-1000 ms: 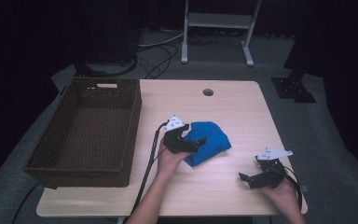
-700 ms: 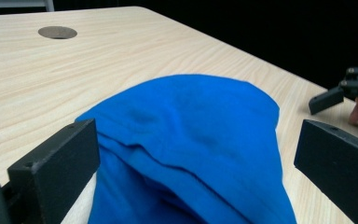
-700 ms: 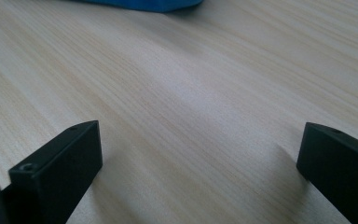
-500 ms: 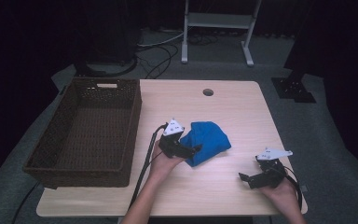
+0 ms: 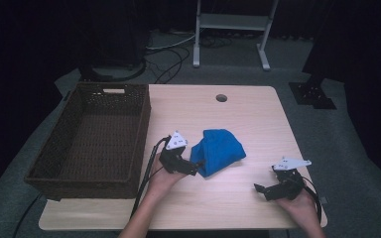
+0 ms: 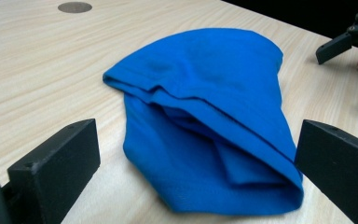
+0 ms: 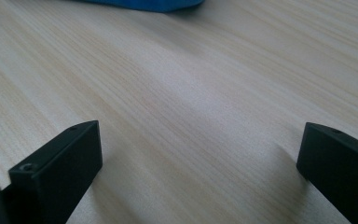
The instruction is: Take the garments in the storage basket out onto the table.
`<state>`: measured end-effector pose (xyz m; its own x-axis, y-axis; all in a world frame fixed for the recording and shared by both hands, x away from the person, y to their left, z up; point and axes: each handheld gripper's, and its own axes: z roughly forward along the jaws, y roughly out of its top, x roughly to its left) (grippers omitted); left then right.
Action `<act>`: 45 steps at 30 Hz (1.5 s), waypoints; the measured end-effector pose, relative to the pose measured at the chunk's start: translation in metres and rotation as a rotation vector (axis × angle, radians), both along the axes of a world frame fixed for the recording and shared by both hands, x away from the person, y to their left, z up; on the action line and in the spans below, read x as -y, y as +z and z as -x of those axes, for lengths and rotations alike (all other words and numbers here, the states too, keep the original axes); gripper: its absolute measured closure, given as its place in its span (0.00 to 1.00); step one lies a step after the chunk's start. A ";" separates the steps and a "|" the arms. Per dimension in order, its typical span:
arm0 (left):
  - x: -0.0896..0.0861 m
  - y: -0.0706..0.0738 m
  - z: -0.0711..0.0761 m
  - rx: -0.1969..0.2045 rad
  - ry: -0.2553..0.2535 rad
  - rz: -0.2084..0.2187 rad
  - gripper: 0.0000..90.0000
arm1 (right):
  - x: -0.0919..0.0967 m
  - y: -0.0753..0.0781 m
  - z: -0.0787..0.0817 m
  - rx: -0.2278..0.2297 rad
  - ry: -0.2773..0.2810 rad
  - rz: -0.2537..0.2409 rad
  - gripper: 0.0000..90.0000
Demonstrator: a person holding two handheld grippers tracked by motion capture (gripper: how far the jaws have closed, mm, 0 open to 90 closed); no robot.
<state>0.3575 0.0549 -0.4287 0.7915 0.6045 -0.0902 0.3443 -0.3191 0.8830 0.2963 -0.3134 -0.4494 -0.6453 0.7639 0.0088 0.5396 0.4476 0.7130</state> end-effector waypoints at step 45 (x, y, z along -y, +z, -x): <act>-0.012 -0.017 0.042 -0.123 0.016 -0.258 0.00 | 0.000 0.000 0.000 -0.001 0.002 0.000 0.00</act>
